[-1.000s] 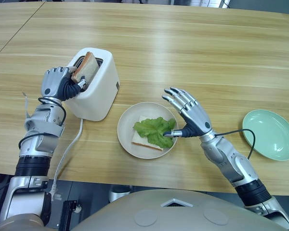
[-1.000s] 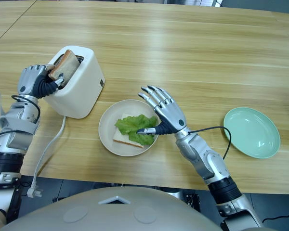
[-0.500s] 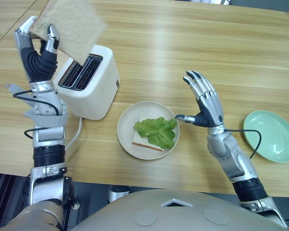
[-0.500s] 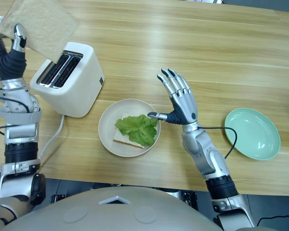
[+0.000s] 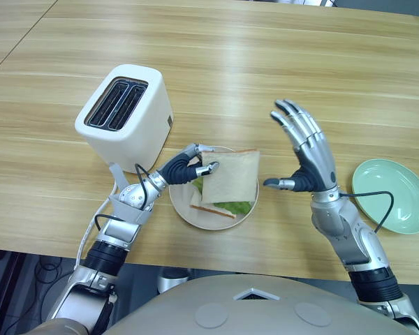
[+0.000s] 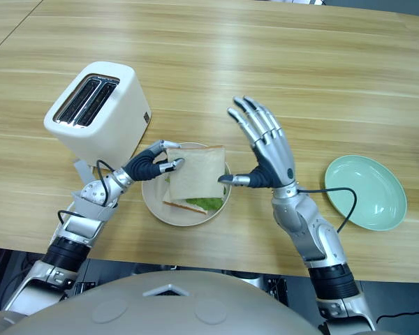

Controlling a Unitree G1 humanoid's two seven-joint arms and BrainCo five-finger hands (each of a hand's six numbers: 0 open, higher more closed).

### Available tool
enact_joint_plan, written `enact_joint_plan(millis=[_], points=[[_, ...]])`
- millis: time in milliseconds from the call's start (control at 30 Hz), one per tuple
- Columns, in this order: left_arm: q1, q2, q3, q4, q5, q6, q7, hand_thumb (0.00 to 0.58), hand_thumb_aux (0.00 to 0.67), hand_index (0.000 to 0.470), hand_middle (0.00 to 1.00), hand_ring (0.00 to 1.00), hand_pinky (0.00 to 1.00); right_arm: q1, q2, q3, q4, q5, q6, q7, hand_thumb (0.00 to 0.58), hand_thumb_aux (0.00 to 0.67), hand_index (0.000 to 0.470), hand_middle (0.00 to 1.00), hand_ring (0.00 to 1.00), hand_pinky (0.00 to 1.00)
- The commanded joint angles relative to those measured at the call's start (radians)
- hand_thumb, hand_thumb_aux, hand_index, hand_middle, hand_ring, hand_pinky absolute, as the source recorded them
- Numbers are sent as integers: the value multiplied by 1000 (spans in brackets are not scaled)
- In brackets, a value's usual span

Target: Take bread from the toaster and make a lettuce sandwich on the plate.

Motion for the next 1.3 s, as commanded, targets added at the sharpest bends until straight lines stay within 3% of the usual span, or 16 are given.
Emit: enact_joint_plan(millis=[33,467,800,1167,1300], points=[[-58,-14,-5,133,26,-31,-38,580,670,460,1000,1000,1000,36,-38,48,-9,-43,-36,67,0,0,0,0,0,0],[-177,-21,-45,548,170,-142,-57,580,670,460,1000,1000,1000,87,-101,189,104,-62,-53,284,0,0,0,0,0,0],[-184,-28,-63,607,190,-191,-89,580,670,460,1000,1000,1000,-45,-75,329,313,-150,82,491,0,0,0,0,0,0],[-178,-29,-83,635,229,-219,-95,580,670,460,1000,1000,1000,-13,-136,289,198,-59,78,517,0,0,0,0,0,0],[-194,-16,-80,652,305,-204,-6,580,670,460,1000,1000,1000,-7,-159,312,184,-55,70,559,0,0,0,0,0,0]])
